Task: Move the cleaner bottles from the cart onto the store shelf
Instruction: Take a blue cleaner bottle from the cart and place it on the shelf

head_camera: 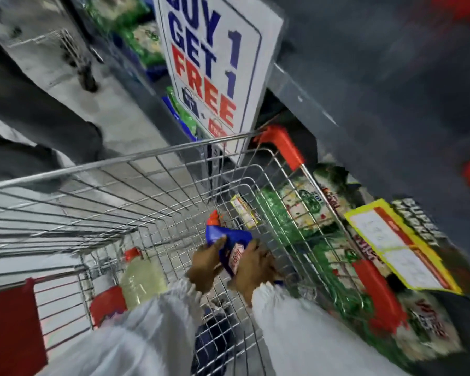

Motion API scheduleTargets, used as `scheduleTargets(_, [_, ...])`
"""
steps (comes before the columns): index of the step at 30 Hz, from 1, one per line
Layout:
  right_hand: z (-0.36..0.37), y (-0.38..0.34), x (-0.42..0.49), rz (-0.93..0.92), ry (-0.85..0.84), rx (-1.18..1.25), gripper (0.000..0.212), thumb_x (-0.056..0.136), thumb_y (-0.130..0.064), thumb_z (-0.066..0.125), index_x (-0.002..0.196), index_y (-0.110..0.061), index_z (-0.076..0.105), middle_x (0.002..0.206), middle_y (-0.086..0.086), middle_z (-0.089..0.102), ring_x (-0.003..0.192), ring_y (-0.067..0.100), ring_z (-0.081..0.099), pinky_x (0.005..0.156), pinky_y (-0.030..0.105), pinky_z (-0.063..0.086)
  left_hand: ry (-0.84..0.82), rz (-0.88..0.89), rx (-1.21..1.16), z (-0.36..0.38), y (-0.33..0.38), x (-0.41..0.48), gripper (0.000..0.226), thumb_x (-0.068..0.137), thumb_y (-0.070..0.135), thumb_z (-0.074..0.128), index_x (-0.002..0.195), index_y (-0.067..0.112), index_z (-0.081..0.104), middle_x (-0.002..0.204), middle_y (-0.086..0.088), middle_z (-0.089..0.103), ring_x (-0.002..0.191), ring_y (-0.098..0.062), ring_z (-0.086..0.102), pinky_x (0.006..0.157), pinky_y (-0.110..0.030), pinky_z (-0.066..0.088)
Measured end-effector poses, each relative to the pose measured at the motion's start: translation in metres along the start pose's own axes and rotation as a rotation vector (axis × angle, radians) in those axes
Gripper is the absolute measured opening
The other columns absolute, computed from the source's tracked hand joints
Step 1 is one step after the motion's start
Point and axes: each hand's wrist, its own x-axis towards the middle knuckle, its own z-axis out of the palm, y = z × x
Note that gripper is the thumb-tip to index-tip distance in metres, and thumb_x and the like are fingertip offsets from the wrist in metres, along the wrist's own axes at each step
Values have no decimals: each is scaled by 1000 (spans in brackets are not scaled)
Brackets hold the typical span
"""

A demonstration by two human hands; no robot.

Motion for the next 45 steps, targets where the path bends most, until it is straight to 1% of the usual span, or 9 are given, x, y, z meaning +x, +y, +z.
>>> scheduleTargets(7, [-73, -3, -79, -230, -11, 112, 103, 65, -21, 78, 142, -10, 11, 140, 19, 36, 127, 41, 38, 98, 59, 41, -149, 221, -209, 15, 34, -81, 56, 85, 35, 58, 124, -6, 53, 96, -17, 72, 73, -24, 71, 66, -34, 60])
scheduleTargets(12, [-141, 27, -145, -449, 97, 238, 101, 66, -27, 81, 141, -4, 17, 135, 21, 46, 121, 39, 50, 95, 42, 45, -270, 432, -204, 40, 62, -175, 69, 70, 37, 69, 122, -6, 53, 92, -17, 72, 70, -23, 71, 68, -35, 60])
scheduleTargets(17, [-202, 102, -219, -676, 9, 581, 61, 54, -12, 84, 109, -17, 58, 104, 7, 73, 96, 27, 68, 86, 46, 55, -380, 541, -77, 67, 68, -289, 72, 54, 37, 80, 114, 3, 62, 106, -23, 66, 75, -29, 68, 65, -37, 58])
scheduleTargets(21, [-228, 172, -284, -746, -96, 906, 45, 59, 13, 78, 90, -16, 66, 81, -4, 76, 76, 11, 70, 74, 31, 61, -487, 580, 57, 97, 42, -377, 63, 59, 35, 79, 111, 2, 62, 104, -24, 68, 78, -31, 67, 69, -40, 59])
scheduleTargets(25, [-239, 231, -346, -793, -45, 1044, 35, 59, 15, 77, 76, -15, 69, 66, -6, 75, 62, 6, 70, 55, 22, 58, -588, 610, 135, 121, 10, -448, 53, 70, 30, 72, 113, -1, 62, 100, -22, 69, 78, -31, 67, 73, -44, 58])
scheduleTargets(27, [-243, 256, -373, -801, 2, 1069, 30, 58, 11, 79, 72, -14, 70, 69, -3, 76, 64, 10, 70, 55, 25, 58, -626, 637, 168, 131, -6, -476, 61, 64, 31, 74, 114, -3, 62, 109, -24, 67, 88, -33, 65, 79, -50, 55])
scheduleTargets(30, [-247, 290, -400, -822, 77, 1105, 29, 57, 10, 80, 72, -13, 72, 73, 0, 76, 69, 14, 71, 64, 32, 62, -668, 722, 207, 150, -28, -508, 39, 63, 31, 72, 93, 6, 69, 89, -17, 72, 69, -27, 68, 71, -42, 58])
scheduleTargets(34, [-247, 336, -411, -820, 187, 1155, 32, 59, 14, 77, 72, -14, 71, 67, -5, 75, 64, 8, 70, 54, 24, 58, -716, 827, 281, 181, -57, -531, 20, 63, 29, 72, 75, 13, 70, 70, -6, 74, 59, -19, 67, 60, -31, 58])
scheduleTargets(45, [-210, 523, -372, -475, 794, 1399, 52, 49, 10, 84, 89, -20, 69, 91, 11, 73, 86, 26, 67, 82, 49, 57, -874, 962, 822, 343, -173, -538, 13, 74, 24, 76, 80, 17, 67, 77, -5, 69, 56, -7, 64, 45, -20, 47])
